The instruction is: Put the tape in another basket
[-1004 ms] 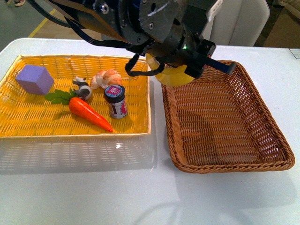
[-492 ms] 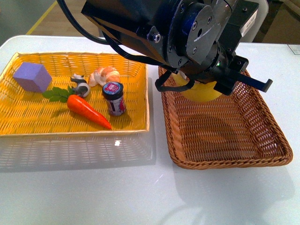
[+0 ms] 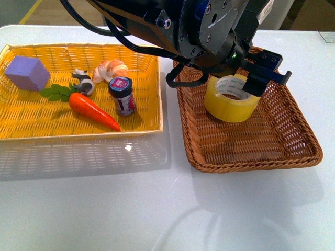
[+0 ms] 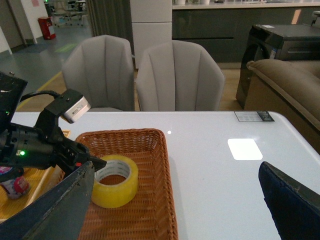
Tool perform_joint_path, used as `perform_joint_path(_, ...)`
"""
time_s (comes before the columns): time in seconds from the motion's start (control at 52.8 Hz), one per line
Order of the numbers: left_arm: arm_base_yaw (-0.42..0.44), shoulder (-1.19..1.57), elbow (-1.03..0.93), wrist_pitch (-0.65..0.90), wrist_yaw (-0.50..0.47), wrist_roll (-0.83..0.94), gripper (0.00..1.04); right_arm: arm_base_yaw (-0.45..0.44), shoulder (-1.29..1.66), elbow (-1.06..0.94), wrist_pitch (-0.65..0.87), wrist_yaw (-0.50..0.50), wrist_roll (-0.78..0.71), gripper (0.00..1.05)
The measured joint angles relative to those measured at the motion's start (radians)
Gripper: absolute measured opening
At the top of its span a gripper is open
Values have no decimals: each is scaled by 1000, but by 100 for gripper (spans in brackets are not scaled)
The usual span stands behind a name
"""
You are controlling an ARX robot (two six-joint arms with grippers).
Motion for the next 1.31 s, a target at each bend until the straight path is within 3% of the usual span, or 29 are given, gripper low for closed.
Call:
perform_joint_path(0.17,11,-21,-47,34,-16,-11,98,0,0,0,0,0,0,96)
perform_joint_path(0.417,112,-175,-199,117,-93,-66,96,0,0,0,0,0,0,96)
perform_joint_path(0.758,392,-511,-533,237,-175,-95,96,0,0,0,0,0,0,96)
perform_joint_path(0.833,439,-559,-679,520,-302,-55,84,0,0,0,0,-2,0,96)
perform_joint_path(0.947,513,-678,-909,822,-288,-32,66,0,0,0,0,1,0,96)
perform_joint_path(1.307,583,-912,-1244,961,-223,-18,5,0,0,0,0,0,0,96)
